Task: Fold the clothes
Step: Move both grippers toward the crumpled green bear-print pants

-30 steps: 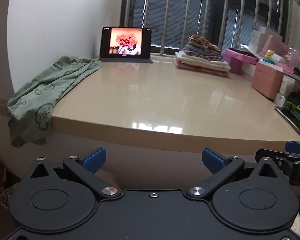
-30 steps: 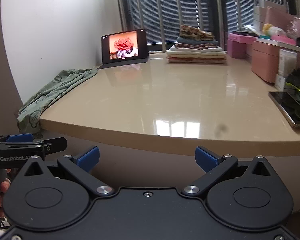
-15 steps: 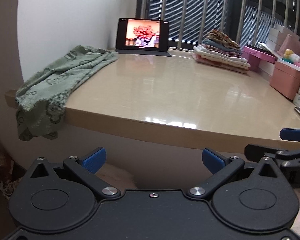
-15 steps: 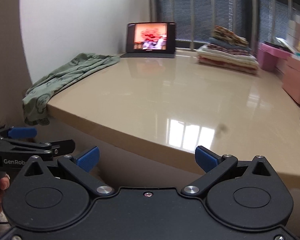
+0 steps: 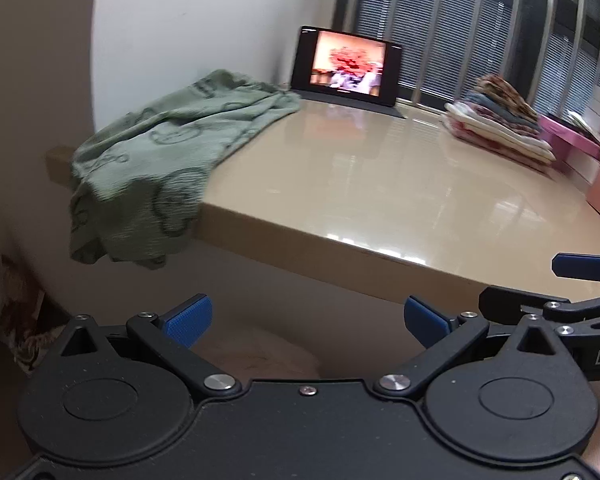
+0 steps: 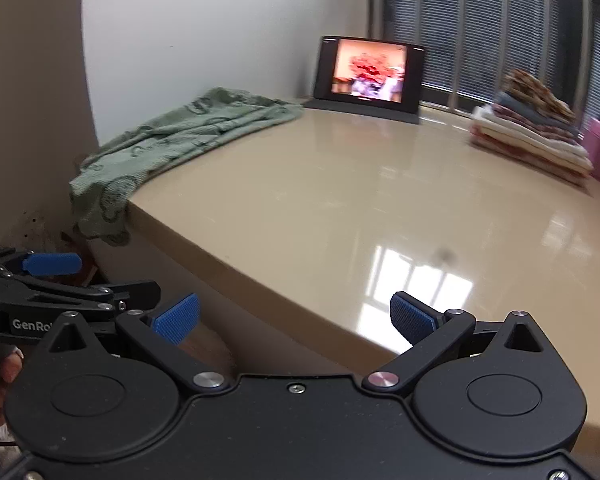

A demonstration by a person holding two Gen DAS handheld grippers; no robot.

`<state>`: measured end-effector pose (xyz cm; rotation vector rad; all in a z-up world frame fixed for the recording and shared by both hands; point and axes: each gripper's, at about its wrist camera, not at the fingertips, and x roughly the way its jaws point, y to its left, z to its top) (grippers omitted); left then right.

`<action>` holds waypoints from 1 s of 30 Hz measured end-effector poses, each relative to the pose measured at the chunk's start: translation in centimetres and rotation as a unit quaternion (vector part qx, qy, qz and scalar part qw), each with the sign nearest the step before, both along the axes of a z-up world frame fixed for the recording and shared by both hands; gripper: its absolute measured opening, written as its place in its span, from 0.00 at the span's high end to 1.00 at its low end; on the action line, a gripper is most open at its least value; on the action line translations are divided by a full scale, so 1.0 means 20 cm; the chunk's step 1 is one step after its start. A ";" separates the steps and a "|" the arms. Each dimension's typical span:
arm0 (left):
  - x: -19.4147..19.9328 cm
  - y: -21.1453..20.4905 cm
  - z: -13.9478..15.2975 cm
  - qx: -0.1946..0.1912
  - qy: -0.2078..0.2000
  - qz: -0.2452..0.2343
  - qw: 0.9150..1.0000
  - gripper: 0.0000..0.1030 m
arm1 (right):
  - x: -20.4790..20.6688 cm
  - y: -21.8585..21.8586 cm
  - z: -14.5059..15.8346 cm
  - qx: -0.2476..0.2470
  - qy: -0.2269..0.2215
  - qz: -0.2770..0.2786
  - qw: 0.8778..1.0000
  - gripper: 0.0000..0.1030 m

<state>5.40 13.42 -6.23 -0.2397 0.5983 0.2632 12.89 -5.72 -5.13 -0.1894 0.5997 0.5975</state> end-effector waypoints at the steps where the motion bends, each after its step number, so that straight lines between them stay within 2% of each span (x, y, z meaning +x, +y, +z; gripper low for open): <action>1: 0.00 0.03 0.00 -0.002 0.000 0.006 1.000 0.00 | 0.01 0.03 0.00 0.000 -0.001 0.007 1.000 0.00; 12: 0.03 0.36 -0.06 -0.025 -0.003 0.091 0.996 0.00 | 0.13 0.44 0.02 -0.014 -0.029 0.101 0.994 0.00; 23: -0.02 0.72 -0.08 -0.030 -0.003 0.195 0.980 0.00 | 0.26 0.87 0.03 -0.023 -0.007 0.183 0.983 0.01; 26: -0.05 0.79 -0.07 -0.033 -0.002 0.217 0.976 0.00 | 0.32 0.98 0.03 -0.012 0.014 0.190 0.982 0.05; 30: -0.10 0.84 -0.07 -0.045 -0.003 0.233 0.971 0.00 | 0.39 1.13 0.03 0.004 0.047 0.196 0.979 0.16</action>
